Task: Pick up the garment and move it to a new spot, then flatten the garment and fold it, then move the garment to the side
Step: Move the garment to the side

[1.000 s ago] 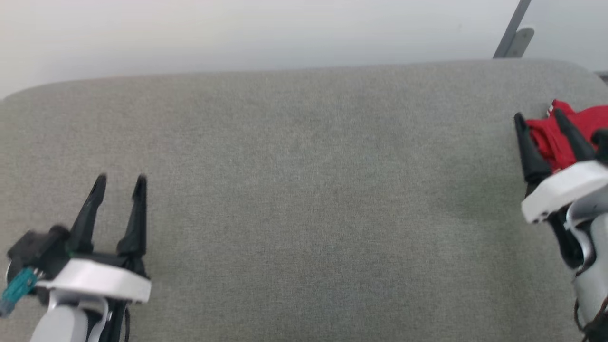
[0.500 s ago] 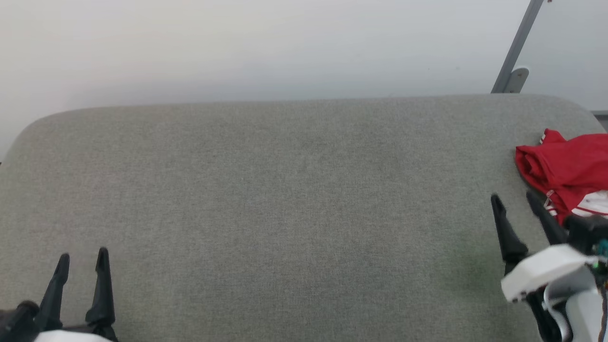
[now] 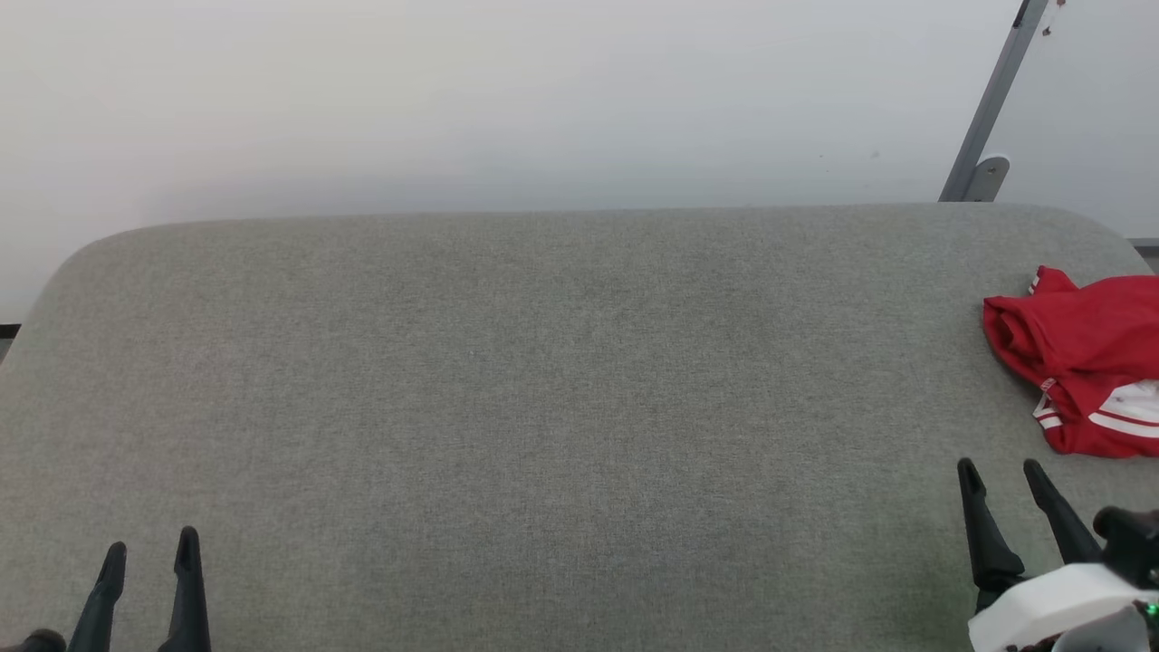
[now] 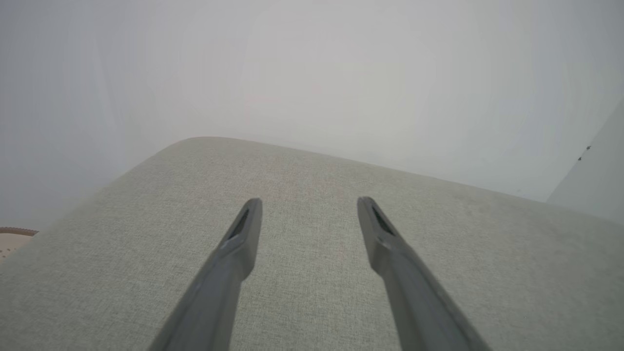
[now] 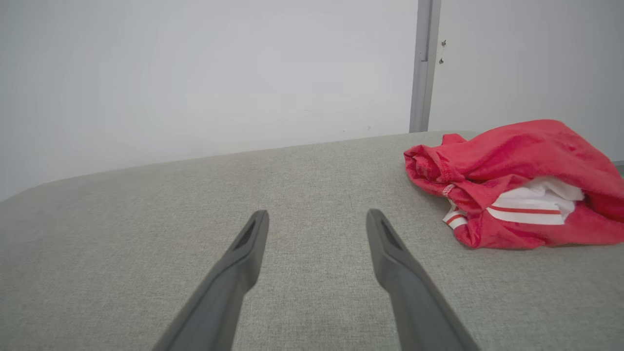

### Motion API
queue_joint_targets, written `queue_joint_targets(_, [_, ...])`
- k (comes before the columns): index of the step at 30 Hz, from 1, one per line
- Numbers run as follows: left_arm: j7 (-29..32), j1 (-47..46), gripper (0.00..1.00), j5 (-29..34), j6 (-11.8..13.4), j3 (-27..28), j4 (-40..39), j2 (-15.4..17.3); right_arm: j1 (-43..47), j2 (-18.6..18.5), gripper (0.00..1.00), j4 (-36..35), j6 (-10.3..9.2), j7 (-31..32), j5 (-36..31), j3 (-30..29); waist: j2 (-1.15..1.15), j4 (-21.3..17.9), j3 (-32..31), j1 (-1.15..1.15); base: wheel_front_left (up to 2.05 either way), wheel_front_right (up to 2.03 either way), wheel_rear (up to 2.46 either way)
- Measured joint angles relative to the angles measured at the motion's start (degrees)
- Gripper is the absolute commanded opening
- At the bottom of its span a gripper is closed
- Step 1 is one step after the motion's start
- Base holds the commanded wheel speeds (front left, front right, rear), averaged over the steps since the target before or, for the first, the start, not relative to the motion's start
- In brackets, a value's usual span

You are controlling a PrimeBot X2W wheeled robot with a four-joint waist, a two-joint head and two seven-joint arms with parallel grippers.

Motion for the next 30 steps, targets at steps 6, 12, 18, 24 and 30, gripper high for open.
queue_joint_targets(6, [0.0, 0.7, 1.00, -0.5, 0.0, 0.2, 0.2, -0.2, 2.2, 1.4, 1.00, -1.2, 0.00, 0.0, -0.5, -1.3, 0.00, 0.1, -0.3, 0.00, 0.00, 0.00, 0.00])
queue_joint_targets(12, [0.0, 0.7, 1.00, -1.0, 0.0, -0.2, 0.3, -0.4, 3.8, 2.9, 1.00, -2.2, 0.00, 0.0, -0.8, -2.2, 0.00, 0.5, -0.4, 0.00, 0.00, 0.00, 0.00])
queue_joint_targets(18, [0.0, 0.7, 1.00, -1.4, 0.0, -0.6, 0.3, -0.4, 4.7, 4.0, 1.00, -3.0, 0.00, 0.1, -0.9, -3.0, 0.00, 1.0, -0.6, 0.00, 0.00, 0.00, 0.00])
queue_joint_targets(24, [0.0, 0.5, 1.00, -1.5, 0.0, -0.8, 0.4, -0.4, 5.4, 4.8, 1.00, -4.1, 0.00, 0.3, -1.0, -3.5, 0.00, 1.2, -0.8, 0.00, 0.00, 0.00, 0.00])
queue_joint_targets(30, [0.0, 0.3, 1.00, -1.5, 0.0, -1.2, 0.4, -0.9, 5.8, 5.3, 1.00, -4.7, 0.00, 0.8, -1.3, -3.7, 0.00, 1.3, -0.9, 0.00, 0.00, 0.00, 0.00])
